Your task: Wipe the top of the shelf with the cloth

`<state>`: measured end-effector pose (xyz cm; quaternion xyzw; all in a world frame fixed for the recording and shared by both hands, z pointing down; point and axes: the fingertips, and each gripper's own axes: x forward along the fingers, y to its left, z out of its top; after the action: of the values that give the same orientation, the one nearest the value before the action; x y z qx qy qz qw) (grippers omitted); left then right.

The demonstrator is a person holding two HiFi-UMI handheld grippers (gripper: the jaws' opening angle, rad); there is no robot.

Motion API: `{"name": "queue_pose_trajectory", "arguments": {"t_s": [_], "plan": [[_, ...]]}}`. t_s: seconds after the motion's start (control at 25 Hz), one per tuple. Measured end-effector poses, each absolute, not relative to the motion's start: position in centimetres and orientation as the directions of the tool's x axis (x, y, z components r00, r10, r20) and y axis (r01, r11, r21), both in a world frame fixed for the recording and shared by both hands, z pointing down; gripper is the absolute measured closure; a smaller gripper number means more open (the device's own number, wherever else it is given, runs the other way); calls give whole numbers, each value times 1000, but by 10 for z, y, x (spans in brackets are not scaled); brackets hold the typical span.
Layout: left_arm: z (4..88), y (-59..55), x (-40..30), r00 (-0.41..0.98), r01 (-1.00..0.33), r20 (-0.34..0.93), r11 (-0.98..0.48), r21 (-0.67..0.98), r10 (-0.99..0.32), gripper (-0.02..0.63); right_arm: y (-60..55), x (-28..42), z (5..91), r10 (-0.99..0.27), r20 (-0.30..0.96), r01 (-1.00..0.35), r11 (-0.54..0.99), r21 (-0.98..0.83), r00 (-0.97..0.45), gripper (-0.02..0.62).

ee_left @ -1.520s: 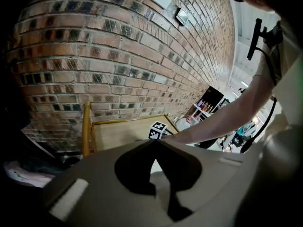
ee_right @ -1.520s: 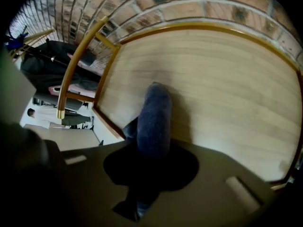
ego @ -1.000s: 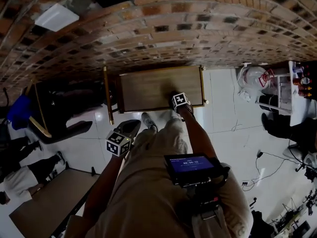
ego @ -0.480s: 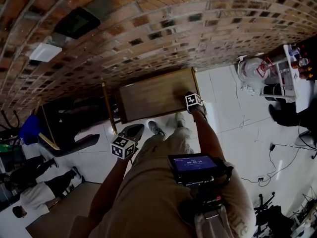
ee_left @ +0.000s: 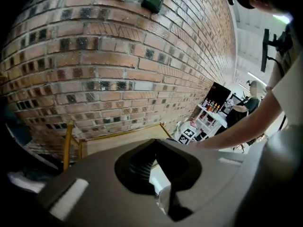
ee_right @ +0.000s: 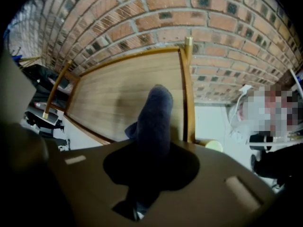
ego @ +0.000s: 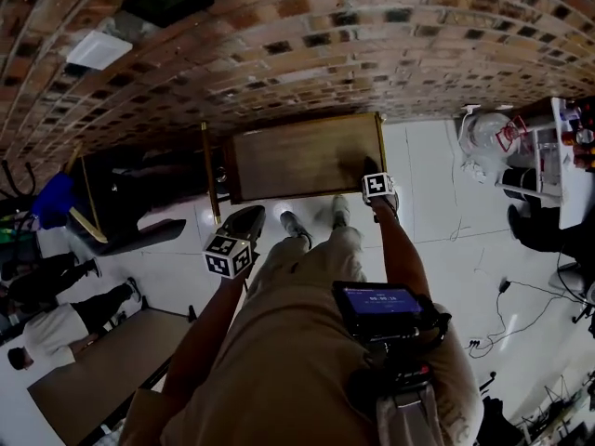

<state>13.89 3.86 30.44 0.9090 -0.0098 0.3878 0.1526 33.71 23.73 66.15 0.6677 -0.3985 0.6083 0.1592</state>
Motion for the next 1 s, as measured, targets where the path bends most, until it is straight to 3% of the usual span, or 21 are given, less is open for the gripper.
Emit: {"name": "queue_pose_trajectory", "arguments": {"t_s": [0.28,0.48,0.6,0.76,1.0], "plan": [[308,23,95,757,-215,652,-927,306,40,601,296,309,628,-442,897,-630,-702,-331,20,525],[302,10,49,794,-215,608,-934,286,3,601,347,254,625,-374,927,-524,-788,-323,-8,525],[313,4,16,802,-228,597,-936,269,-24,601,360,230,613,-330,944,-604,-751,-267,-8,525],[335,-2,-30,801,-291,597,-906,306,-55,601,350,204,594,-278,960,-782,-593,-192,-26,525],[354,-20,-101,797,-325,595,-902,282,-101,601,290,154,565,-307,951,-911,-381,-159,-37,525]]}}
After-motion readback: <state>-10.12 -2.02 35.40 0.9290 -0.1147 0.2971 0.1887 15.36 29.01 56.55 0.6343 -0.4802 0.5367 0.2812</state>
